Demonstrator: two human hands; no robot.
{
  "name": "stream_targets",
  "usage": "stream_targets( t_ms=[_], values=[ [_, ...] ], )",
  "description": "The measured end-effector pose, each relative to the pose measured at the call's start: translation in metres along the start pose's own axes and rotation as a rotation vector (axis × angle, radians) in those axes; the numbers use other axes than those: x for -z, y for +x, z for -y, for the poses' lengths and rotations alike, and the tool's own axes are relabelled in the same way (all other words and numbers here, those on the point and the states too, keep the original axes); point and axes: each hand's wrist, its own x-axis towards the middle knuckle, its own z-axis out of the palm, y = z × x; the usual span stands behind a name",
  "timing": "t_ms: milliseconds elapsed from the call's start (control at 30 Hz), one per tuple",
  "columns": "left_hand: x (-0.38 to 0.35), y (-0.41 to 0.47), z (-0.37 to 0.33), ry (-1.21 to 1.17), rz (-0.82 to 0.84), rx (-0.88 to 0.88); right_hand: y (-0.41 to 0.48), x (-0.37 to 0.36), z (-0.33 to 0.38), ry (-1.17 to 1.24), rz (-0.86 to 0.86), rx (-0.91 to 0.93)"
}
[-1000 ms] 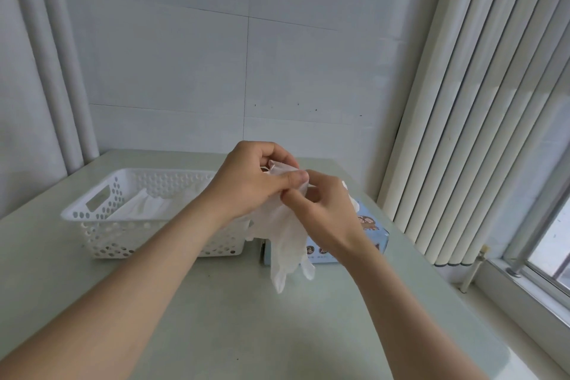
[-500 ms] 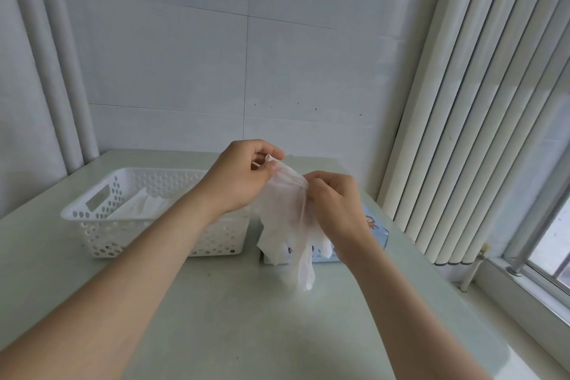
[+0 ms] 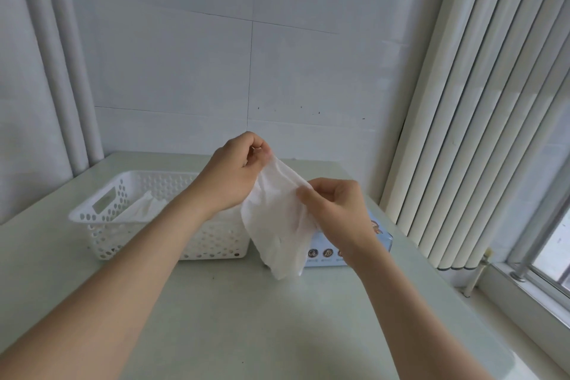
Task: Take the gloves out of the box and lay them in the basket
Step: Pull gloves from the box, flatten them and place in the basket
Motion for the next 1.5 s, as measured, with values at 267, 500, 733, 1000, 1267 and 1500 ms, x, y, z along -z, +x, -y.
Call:
stream_targets(
  t_ms=[267,500,733,1000,1267,1500],
  values=[
    [0.032,0.004,0.014,0.185,0.021,0.012,0.007,-0.011,-0.004,-0.224,-0.188,0.23],
    [0.048,0.006,0.021,0.276,-0.089,-0.076,0.023,-0.035,0.012,-0.355,-0.21,0.266],
    [0.074,0.01,0.037,0.105,-0.072,0.064,0.048,-0.059,0.032,-0.216,-0.093,0.104],
    [0.089,0.011,0.078,0.139,-0.255,0.139,0.095,-0.098,0.02,-0.43,0.004,0.221],
    [0.095,0.002,0.123,0.488,-0.207,0.327,0.117,-0.142,0.014,-0.631,0.156,0.309],
    [0.098,-0.005,0.129,0.604,-0.194,0.485,0.119,-0.165,0.008,-0.943,0.322,0.463]
  ],
)
